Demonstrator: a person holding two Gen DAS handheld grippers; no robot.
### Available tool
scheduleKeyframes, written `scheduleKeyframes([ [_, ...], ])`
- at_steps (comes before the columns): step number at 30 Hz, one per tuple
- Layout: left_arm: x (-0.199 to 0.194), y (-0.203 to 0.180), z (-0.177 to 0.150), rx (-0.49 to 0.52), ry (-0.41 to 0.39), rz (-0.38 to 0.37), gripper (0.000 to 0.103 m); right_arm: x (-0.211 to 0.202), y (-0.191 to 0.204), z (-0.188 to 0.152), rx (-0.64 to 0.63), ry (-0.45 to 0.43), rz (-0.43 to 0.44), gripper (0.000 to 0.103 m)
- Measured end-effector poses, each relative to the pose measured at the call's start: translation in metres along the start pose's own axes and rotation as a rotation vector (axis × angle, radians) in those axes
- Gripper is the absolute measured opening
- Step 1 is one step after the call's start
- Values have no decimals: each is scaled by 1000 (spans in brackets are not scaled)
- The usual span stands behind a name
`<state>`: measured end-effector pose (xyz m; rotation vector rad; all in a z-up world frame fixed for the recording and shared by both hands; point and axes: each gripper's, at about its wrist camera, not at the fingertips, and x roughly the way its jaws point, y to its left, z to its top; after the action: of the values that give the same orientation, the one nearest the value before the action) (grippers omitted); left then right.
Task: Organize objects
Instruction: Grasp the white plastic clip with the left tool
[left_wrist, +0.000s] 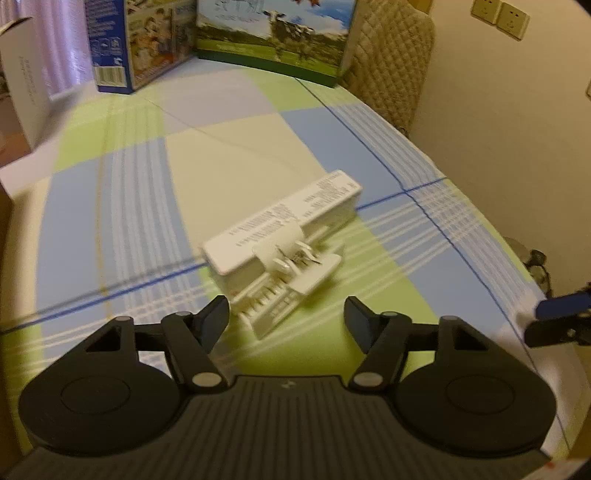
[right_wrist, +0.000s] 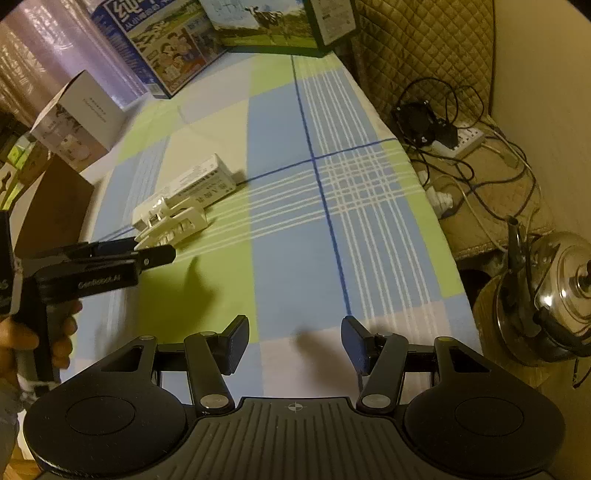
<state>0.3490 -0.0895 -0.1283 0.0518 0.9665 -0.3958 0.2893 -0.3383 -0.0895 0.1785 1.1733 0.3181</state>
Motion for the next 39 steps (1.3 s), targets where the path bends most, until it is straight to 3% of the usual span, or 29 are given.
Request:
scheduleKeyframes([
  [6,-4,-23,-5,44,30,-83,57,6,-7,6,14,8,-5,53],
  [13,-4,-25,7,69,34,-48,57,7,-19,13,31,1,-19,53],
  [23,20,-44,36,218,81,-34,57,3,-34,13,72,-7,-34,53],
  [25,21,-46,38,217,77,-43,56,3,-35,13,77,-7,-35,53],
  [28,21,-46,39,210,74,-43,37,4,-35,13,77,-4,-41,53],
  [39,-17,-20,13,67,55,34,36,15,-18,35,-22,-33,-5,53],
])
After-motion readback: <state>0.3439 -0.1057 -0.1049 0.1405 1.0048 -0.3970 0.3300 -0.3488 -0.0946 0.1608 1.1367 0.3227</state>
